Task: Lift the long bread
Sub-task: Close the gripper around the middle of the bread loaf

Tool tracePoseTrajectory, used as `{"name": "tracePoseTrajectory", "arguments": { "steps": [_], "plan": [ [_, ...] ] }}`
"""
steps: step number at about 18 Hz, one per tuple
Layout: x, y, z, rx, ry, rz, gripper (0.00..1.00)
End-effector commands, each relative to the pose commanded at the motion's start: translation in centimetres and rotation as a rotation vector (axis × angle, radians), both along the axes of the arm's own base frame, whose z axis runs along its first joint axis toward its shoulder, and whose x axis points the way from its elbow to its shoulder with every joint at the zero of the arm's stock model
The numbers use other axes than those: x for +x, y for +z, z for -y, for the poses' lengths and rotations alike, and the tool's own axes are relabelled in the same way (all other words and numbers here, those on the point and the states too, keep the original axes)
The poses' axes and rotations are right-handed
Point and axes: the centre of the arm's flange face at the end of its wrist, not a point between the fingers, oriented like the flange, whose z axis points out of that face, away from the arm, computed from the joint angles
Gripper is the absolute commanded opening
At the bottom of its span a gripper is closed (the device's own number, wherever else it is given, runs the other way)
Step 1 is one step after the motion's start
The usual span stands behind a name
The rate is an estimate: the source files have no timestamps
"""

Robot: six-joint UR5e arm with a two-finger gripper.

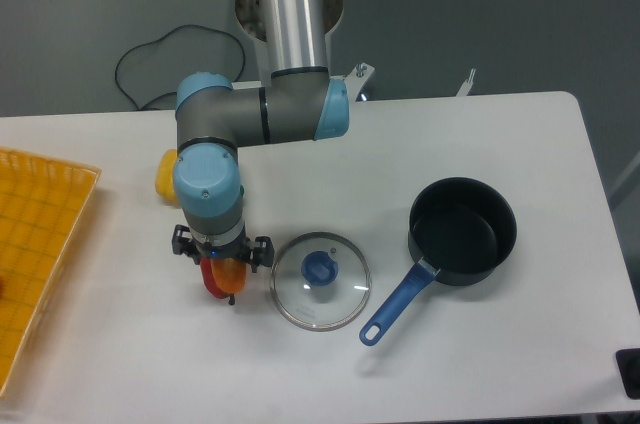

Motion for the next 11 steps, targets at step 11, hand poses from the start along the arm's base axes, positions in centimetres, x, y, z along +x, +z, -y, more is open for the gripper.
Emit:
{"name": "tracePoseTrajectory", "arguments": {
  "steps": [11],
  "plan": [
    [-0.11,0.06,0.02,-0.005,-0.003,-0.010,0.69]
  ]
}}
